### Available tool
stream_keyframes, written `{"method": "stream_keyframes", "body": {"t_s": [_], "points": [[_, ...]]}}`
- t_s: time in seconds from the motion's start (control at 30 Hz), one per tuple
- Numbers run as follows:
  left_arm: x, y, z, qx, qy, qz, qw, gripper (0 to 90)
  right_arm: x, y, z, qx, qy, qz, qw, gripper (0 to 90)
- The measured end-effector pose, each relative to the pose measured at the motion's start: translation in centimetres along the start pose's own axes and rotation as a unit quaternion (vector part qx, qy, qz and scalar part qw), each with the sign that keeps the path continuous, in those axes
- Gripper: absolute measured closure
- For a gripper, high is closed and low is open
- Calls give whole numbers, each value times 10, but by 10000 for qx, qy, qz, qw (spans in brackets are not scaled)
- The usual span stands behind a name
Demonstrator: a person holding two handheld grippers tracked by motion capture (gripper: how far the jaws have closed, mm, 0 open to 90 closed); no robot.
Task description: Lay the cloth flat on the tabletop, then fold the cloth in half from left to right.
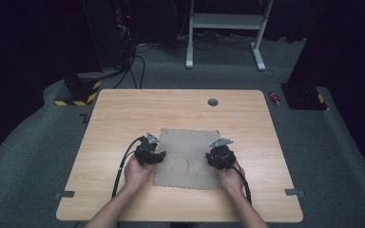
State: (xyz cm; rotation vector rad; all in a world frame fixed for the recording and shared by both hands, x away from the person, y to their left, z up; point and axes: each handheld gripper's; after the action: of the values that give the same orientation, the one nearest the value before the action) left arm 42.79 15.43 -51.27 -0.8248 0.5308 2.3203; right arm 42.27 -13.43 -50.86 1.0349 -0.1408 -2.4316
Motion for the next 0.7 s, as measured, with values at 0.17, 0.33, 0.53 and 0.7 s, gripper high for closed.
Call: {"method": "stream_keyframes", "body": {"t_s": [0.17,0.33,0.53,0.7], "points": [[8,-4,3,78,180,158,9997,479,12,8,2,-148,17,-289,9995,661],[19,-4,4,67,552,6,9985,475,16,7,2,-108,142,-321,9993,659],[24,-4,4,43,700,18,9975,475,14,7,2,-60,78,-390,9992,639],[24,-3,4,44,706,45,9975,468,15,6,4,-102,61,-520,9986,622]]}}
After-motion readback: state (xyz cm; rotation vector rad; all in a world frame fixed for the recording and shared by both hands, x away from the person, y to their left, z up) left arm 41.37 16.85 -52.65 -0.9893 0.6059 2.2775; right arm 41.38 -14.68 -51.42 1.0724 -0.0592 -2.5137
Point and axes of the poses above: each handheld gripper's, and its own axes: z roughly backward along the jaws, x roughly out of its underside, y roughly to its right, and after that the axes turned 15 degrees about x, right-handed
